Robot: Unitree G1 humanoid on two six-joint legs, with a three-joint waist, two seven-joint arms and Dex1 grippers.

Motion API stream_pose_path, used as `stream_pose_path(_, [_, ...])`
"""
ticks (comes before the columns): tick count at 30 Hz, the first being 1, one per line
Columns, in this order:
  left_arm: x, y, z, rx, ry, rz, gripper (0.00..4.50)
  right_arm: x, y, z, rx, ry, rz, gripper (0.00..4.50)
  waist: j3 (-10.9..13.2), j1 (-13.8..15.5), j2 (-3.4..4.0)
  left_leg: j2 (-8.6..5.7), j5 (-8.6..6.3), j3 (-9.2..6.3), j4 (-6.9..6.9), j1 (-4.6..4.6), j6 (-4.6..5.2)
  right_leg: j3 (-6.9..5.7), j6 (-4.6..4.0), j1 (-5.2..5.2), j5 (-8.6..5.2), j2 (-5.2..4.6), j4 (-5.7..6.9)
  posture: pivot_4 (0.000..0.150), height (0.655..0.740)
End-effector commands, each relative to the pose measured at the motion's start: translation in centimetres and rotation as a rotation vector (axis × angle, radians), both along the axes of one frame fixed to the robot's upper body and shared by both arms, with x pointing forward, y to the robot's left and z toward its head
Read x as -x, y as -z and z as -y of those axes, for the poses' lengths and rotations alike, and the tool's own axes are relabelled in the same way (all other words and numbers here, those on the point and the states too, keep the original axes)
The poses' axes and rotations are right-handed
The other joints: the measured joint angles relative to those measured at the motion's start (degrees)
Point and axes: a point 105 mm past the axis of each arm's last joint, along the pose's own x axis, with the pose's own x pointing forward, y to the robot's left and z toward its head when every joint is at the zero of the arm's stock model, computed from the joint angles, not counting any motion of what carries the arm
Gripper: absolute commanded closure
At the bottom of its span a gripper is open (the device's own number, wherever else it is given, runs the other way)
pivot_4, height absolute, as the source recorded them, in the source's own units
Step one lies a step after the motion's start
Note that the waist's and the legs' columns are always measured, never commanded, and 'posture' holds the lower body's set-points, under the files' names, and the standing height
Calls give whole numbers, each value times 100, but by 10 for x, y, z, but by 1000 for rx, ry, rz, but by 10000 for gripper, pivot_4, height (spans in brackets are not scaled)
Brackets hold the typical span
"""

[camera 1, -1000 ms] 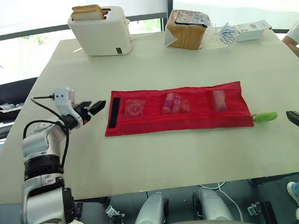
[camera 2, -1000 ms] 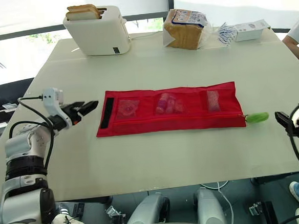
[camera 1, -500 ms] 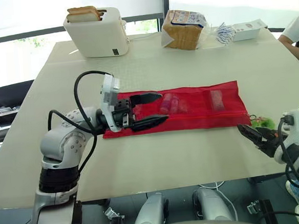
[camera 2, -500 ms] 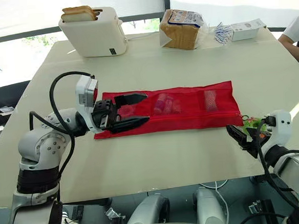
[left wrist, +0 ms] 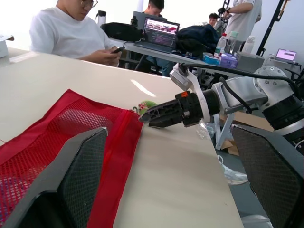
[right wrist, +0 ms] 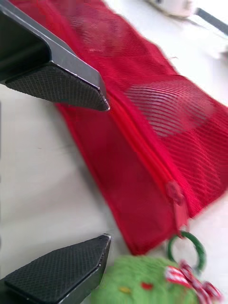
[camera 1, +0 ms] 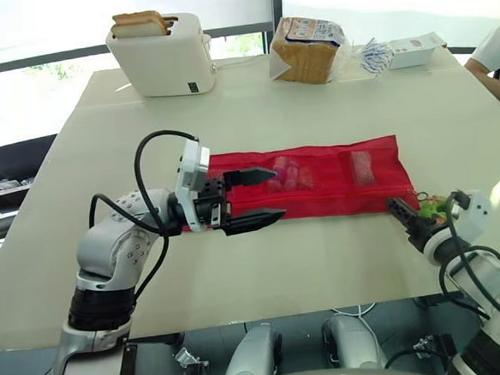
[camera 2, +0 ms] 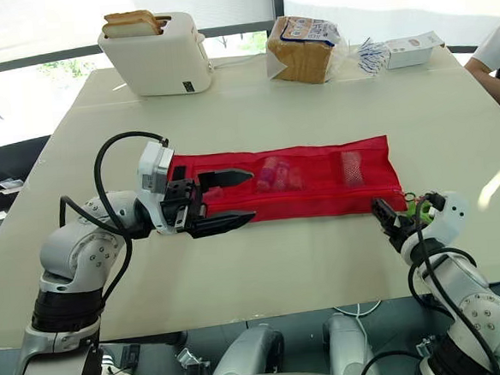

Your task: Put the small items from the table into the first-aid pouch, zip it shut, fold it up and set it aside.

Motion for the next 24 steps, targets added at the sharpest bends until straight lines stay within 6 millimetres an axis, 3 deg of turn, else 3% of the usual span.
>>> stream_pose_path(1, [3,-6,-1,-2,7,43,500,-10,-3,-5,-200,72,54,760,0,-2,0,1,0,0,-2,1,0,0,0,0,0,0,-1,1500,7400])
stream_pose_path(13, [4,-4,-3,4,-11,52,500,-29,-18,-19,-344,33,125,760,7,-40,12,7,0,7,-7,1,0,11,-1,-5,-1,11,0,1500,7400])
stream_pose_path(15, [3,-4,-3,7,-17,52,0,-31,-20,-19,-322,22,131,5848,8,-39,13,7,0,7,-8,1,0,12,-1,-6,-1,12,0,1500,7400])
stream_pose_path(17, [3,-4,-3,9,-23,53,0,-32,-22,-18,-275,16,138,13709,8,-33,14,7,0,7,-8,0,0,12,-1,-5,-1,12,-1,1500,7400])
stream_pose_path(19, [3,-3,-3,11,-26,53,0,-33,-24,-15,-217,9,152,25228,8,-24,14,6,0,7,-7,0,1,12,-1,-5,-1,12,-1,1500,7400])
stream_pose_path(20, [2,-3,-3,12,-28,52,0,-34,-28,-12,-163,7,166,33122,11,-27,19,6,0,8,-7,0,1,12,-1,-5,-1,16,-1,1500,7400])
stream_pose_path(22, [2,-3,-3,14,-31,51,0,-34,-34,-6,-51,1,190,35990,12,-27,21,7,0,9,-8,0,1,13,-1,-5,-1,17,-1,1500,7400])
stream_pose_path(24, [2,-4,-2,17,-33,51,0,-34,-39,5,121,17,206,44569,13,-18,23,6,0,11,-7,0,2,12,0,-5,-1,21,-2,1500,7400])
